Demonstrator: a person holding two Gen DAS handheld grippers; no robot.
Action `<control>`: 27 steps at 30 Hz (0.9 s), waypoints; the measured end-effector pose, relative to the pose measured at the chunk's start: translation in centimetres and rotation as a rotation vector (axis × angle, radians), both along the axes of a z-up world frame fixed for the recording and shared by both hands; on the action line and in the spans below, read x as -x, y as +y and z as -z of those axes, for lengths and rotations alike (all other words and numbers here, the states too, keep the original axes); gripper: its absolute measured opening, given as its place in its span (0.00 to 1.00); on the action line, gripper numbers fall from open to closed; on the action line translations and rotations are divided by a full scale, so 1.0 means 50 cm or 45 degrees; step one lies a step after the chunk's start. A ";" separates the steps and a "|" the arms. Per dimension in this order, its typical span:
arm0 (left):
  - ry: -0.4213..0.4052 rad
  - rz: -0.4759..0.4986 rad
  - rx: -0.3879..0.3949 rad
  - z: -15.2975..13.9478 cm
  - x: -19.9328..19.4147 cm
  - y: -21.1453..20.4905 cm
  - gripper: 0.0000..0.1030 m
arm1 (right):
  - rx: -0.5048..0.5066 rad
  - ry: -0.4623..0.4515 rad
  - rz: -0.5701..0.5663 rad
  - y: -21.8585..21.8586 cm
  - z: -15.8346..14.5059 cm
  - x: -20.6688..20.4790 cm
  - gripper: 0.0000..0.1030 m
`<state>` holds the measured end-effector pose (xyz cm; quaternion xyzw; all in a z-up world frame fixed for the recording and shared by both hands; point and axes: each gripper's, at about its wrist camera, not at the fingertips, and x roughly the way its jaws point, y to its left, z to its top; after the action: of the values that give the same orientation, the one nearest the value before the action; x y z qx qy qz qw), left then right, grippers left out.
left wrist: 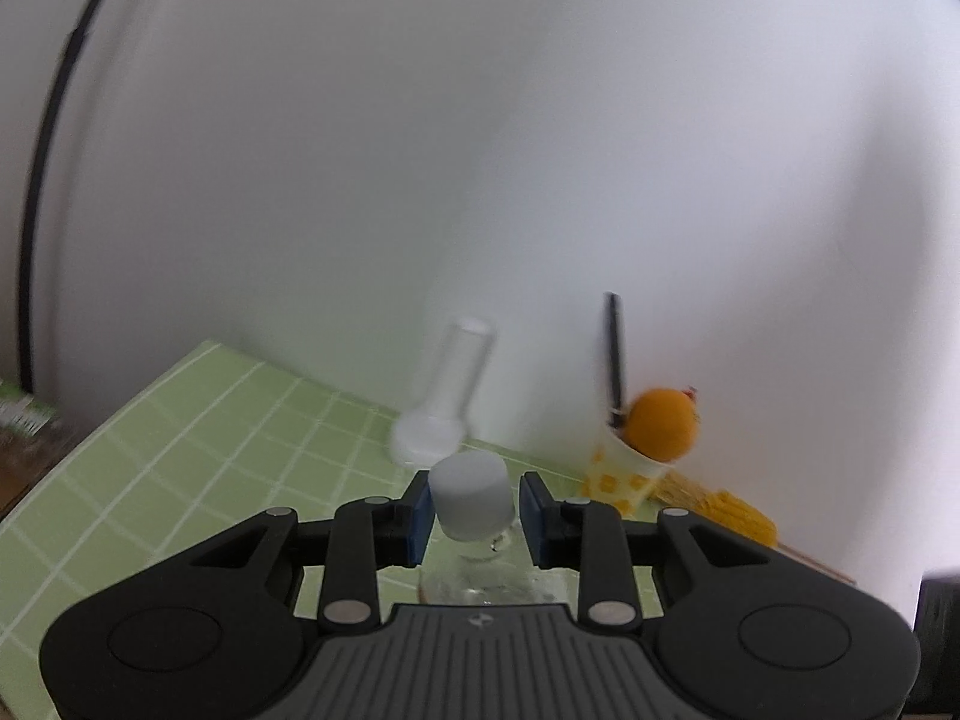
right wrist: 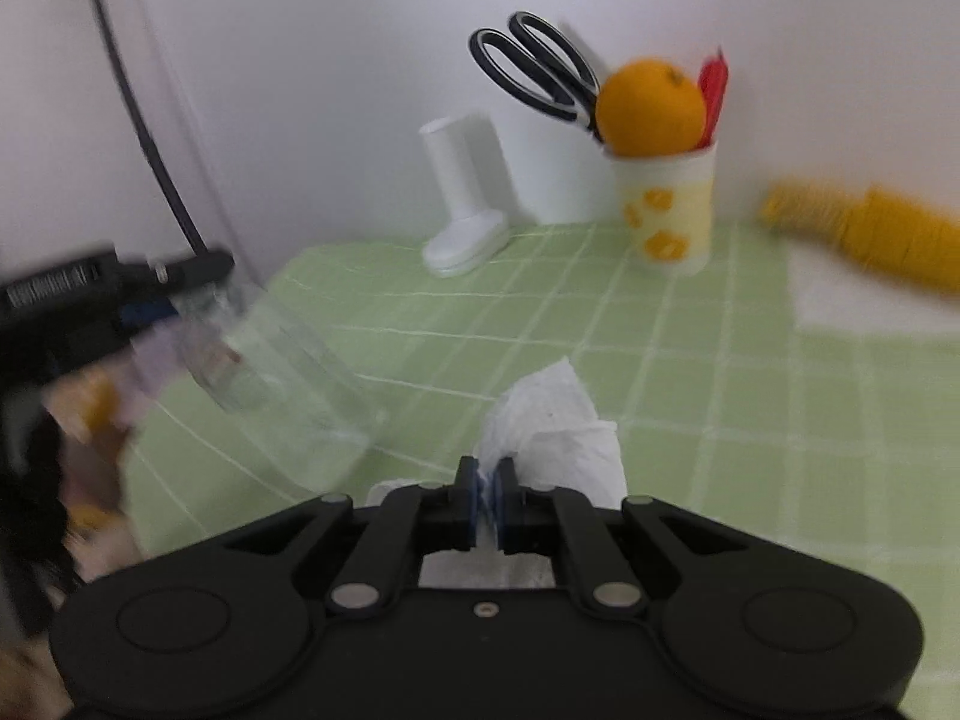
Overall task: Clean container
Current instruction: 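Set the bottle down with the left gripper while the right gripper drops the towel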
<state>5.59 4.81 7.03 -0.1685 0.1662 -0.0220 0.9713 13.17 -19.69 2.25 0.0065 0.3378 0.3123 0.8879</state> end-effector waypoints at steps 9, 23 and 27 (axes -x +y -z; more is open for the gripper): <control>-0.007 0.112 -0.199 -0.014 -0.007 -0.084 0.33 | 0.223 -0.069 -0.066 0.041 -0.005 -0.013 0.06; -0.067 0.105 -0.323 -0.037 0.019 -0.108 0.68 | 0.121 -0.094 0.024 0.039 -0.002 -0.008 0.61; -0.045 0.066 -0.320 -0.039 0.039 -0.089 0.78 | -0.007 -0.132 0.138 0.013 -0.020 0.007 0.78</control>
<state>3.63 0.37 8.97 -0.0405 0.1548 -0.0289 0.9867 12.81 -19.01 3.23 0.0113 0.2895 0.2645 0.9198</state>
